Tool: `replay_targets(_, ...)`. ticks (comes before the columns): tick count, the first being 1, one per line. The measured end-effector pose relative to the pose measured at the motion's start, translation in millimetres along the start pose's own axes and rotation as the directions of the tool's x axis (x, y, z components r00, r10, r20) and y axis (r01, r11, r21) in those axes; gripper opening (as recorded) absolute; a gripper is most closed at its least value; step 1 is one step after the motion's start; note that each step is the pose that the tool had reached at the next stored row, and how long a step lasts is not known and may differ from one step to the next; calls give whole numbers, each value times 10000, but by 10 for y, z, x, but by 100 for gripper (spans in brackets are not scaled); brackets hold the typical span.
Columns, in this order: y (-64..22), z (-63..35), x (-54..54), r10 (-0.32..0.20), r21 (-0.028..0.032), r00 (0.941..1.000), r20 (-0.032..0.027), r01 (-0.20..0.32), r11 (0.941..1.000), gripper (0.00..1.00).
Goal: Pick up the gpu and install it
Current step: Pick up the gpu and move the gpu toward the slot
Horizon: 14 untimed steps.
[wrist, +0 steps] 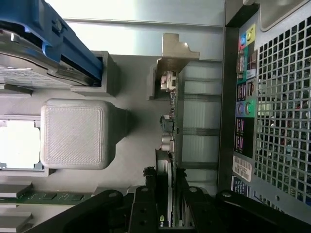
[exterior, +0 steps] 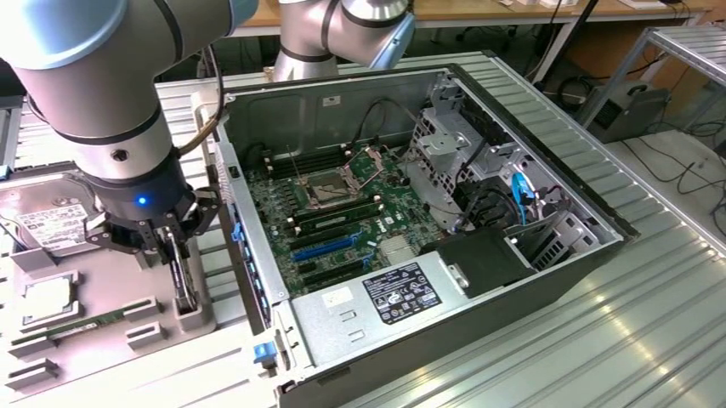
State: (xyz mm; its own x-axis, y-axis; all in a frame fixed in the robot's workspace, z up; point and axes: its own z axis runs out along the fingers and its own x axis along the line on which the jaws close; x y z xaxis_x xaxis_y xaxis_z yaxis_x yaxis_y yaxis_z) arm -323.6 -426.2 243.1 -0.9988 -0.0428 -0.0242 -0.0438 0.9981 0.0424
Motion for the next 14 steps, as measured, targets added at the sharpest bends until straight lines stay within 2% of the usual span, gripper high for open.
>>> replay_targets(9, 9, -210, -5, 1, -1, 10000, -9, -1, 10000, 26)
replay_targets(14, 19, -434, -10, 2, -1, 10000, -30, -2, 10000, 26)
